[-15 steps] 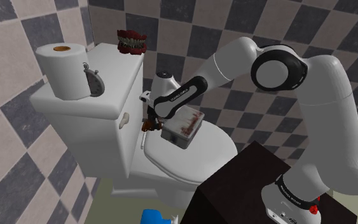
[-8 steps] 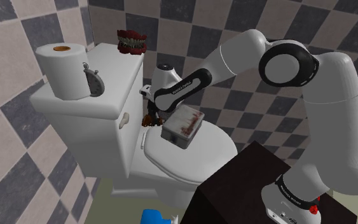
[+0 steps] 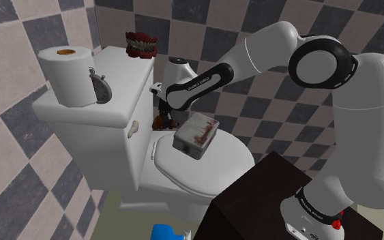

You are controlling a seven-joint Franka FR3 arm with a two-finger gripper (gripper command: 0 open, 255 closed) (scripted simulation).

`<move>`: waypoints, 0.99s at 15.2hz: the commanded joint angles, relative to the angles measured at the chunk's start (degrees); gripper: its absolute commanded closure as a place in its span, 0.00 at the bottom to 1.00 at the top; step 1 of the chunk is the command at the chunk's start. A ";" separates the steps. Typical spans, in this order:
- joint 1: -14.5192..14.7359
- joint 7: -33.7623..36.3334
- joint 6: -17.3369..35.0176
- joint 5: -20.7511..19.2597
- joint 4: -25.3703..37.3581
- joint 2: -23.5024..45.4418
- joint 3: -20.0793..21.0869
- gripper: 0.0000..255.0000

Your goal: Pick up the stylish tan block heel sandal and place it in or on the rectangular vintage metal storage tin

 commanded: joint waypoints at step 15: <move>-0.30 -0.48 -9.09 0.66 1.61 -7.50 0.46 1.00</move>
